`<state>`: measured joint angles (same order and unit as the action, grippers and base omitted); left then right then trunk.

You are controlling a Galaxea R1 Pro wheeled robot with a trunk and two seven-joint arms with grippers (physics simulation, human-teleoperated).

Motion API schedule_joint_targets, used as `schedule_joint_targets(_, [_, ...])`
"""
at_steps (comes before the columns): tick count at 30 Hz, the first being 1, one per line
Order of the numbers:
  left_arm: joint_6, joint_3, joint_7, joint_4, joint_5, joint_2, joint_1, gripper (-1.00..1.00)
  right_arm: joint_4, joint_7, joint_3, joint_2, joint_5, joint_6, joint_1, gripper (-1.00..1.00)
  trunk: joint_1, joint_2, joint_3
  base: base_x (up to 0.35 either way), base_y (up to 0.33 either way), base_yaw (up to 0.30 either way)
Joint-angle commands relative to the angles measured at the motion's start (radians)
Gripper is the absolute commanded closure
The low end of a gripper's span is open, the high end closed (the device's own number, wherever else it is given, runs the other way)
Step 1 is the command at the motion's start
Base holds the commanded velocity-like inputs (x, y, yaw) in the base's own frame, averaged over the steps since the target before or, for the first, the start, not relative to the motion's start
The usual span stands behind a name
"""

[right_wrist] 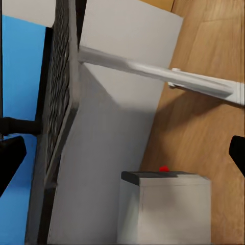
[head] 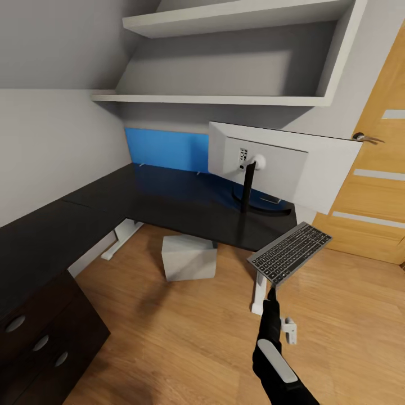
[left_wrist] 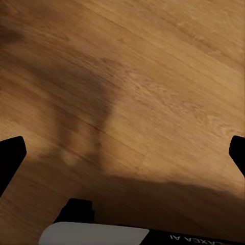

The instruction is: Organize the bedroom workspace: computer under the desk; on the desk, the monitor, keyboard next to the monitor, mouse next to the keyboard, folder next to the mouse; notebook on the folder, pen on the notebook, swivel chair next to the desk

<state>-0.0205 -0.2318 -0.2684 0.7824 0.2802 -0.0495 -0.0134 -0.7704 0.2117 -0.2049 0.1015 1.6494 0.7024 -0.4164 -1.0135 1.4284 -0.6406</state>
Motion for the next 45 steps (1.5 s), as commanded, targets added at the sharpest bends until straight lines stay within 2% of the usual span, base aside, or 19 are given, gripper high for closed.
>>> schedule_joint_targets(1, [-0.002, -0.004, -0.008, 0.001, 0.008, 0.001, 0.0, -1.0, 0.016, 0.007, -0.004, 0.0, 0.009, 0.005, -0.001, -1.0, 0.0, 0.0, -0.001, 0.0, 0.0, 0.0])
schedule_joint_targets(15, [0.0, -0.004, -0.005, 0.001, 0.008, 0.002, 0.0, -1.0, 0.247, 0.013, -0.009, 0.002, 0.008, 0.006, -0.001, -1.0, 0.0, 0.0, -0.001, 0.0, 0.0, 0.0])
schedule_joint_targets(20, [0.002, -0.004, -0.005, -0.016, 0.008, 0.002, 0.0, -1.0, 0.363, 0.016, -0.02, 0.004, 0.004, 0.006, -0.001, -1.0, 0.0, 0.0, -0.001, 0.0, 0.0, 0.0])
schedule_joint_targets(25, [0.002, -0.004, -0.005, -0.027, 0.007, 0.002, 0.0, -1.0, 0.466, 0.021, -0.044, 0.004, -0.021, 0.01, -0.001, -1.0, 0.0, 0.0, -0.001, 0.0, 0.0, 0.0])
schedule_joint_targets(29, [0.002, -0.004, -0.006, -0.03, 0.007, 0.002, 0.0, -1.0, 0.545, 0.021, -0.066, 0.004, -0.057, 0.017, -0.001, -1.0, 0.0, 0.0, -0.001, 0.0, 0.0, 0.0])
schedule_joint_targets(32, [0.002, -0.004, -0.006, -0.032, 0.007, 0.001, 0.0, -1.0, 0.633, 0.02, -0.103, 0.003, -0.114, 0.033, -0.001, -1.0, 0.0, 0.0, -0.001, 0.0, 0.0, 0.0])
schedule_joint_targets(35, [0.002, -0.004, -0.006, -0.033, 0.007, 0.0, 0.0, -1.0, 0.731, 0.019, -0.159, -0.002, -0.194, 0.067, -0.001, -1.0, 0.0, 0.0, -0.001, 0.0, 0.0, 0.0])
schedule_joint_targets(38, [0.002, -0.004, -0.006, -0.034, 0.008, 0.0, 0.0, -1.0, 0.76, 0.018, -0.181, -0.007, -0.229, 0.097, 0.0, -1.0, 0.0, 0.0, -0.001, 0.0, 0.0, 0.0])
schedule_joint_targets(40, [0.002, -0.004, -0.006, -0.034, 0.008, -0.001, 0.0, -1.0, 0.776, 0.017, -0.192, -0.024, -0.249, 0.126, 0.002, -1.0, 0.0, 0.0, -0.001, 0.0, 0.0, 0.0])
schedule_joint_targets(41, [0.002, -0.004, -0.006, -0.034, 0.008, 0.0, 0.0, -1.0, 0.785, 0.015, -0.199, -0.061, -0.258, 0.139, 0.005, -1.0, 0.0, 0.0, -0.001, 0.0, 0.0, 0.0])
schedule_joint_targets(45, [0.002, -0.004, -0.006, -0.034, 0.008, 0.001, 0.0, -1.0, 0.788, 0.008, -0.2, -0.079, -0.261, 0.128, 0.006, -1.0, 0.0, 0.0, -0.001, 0.0, 0.0, 0.0])
